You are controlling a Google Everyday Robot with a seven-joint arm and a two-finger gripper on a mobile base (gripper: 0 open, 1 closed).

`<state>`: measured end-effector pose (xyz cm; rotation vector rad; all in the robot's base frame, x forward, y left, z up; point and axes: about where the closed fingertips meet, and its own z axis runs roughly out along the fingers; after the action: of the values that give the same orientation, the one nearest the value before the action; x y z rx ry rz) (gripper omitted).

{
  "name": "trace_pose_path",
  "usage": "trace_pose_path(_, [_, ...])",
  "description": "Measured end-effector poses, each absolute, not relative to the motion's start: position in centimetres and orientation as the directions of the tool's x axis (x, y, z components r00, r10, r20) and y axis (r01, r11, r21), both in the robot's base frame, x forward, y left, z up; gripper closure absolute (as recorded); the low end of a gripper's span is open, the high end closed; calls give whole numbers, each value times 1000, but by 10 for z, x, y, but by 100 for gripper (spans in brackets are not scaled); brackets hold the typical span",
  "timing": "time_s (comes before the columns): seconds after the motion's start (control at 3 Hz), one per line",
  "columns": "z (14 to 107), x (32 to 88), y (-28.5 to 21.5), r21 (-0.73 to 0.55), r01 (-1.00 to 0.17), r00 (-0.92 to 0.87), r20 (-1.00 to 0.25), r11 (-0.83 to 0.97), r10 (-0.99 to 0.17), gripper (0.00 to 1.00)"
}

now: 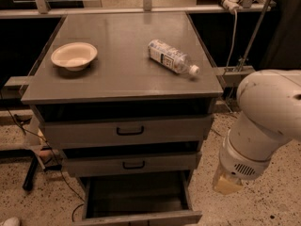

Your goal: Close bottom drawer

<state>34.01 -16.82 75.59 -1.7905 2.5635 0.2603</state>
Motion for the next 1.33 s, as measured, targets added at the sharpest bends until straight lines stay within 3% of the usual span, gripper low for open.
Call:
trace_pose_path(0.33, [756, 340, -168, 132, -933, -349, -98, 335, -932, 100])
trace_pose_path(1.33, [593, 301, -91, 429, -820, -497, -208, 378, -842, 100])
